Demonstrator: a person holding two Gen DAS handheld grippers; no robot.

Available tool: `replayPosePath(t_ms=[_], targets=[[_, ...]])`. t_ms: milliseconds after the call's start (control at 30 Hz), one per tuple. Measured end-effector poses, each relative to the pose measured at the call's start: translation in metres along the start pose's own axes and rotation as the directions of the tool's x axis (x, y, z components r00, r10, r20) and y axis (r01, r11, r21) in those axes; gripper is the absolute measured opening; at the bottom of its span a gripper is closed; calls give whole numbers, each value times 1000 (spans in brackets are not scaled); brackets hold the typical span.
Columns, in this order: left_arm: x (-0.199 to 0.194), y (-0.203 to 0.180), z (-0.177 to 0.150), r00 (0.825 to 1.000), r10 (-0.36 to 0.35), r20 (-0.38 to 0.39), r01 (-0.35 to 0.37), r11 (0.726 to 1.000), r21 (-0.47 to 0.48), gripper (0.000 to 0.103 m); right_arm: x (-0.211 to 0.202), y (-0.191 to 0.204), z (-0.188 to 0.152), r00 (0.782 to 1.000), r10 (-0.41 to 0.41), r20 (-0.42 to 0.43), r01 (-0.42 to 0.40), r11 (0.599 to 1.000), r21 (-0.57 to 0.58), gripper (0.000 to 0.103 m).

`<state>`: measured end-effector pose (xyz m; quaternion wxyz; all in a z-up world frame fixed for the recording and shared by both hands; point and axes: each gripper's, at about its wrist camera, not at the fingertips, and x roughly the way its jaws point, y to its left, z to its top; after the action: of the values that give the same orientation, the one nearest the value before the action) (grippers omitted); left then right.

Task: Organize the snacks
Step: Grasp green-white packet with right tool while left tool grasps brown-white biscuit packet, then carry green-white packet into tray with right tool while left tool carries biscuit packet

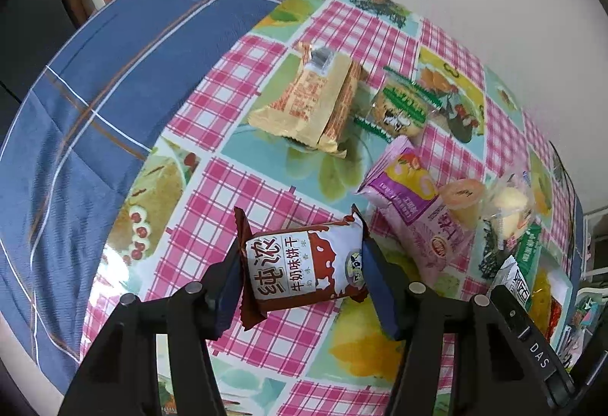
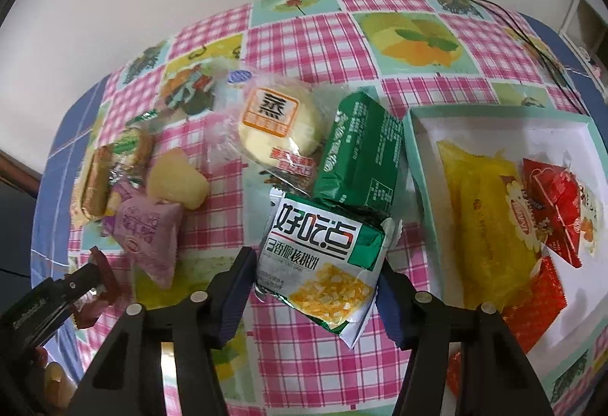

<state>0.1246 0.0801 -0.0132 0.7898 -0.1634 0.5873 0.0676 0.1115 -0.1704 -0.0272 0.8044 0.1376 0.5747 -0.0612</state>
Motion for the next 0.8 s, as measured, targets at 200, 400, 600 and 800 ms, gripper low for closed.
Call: replayPosePath(t_ms=[200, 400, 600, 800], targets=[[-27, 5, -2, 999, -1, 54, 1, 1000, 1, 61, -23, 5, 1, 999, 36, 38, -36, 999, -14, 62], [-48, 5, -6, 995, -8, 97, 8, 1000, -3, 61, -45, 8, 0, 996, 67, 66, -65, 998, -23, 62], [-56, -6, -13, 993, 5, 116, -7, 1000, 17, 61, -59, 7, 1, 994, 68, 82, -65, 997, -29, 62], [-62, -20, -19, 992, -4, 126, -1, 999, 37, 61, -67, -7, 5, 993, 84, 87, -83, 996, -13, 62]])
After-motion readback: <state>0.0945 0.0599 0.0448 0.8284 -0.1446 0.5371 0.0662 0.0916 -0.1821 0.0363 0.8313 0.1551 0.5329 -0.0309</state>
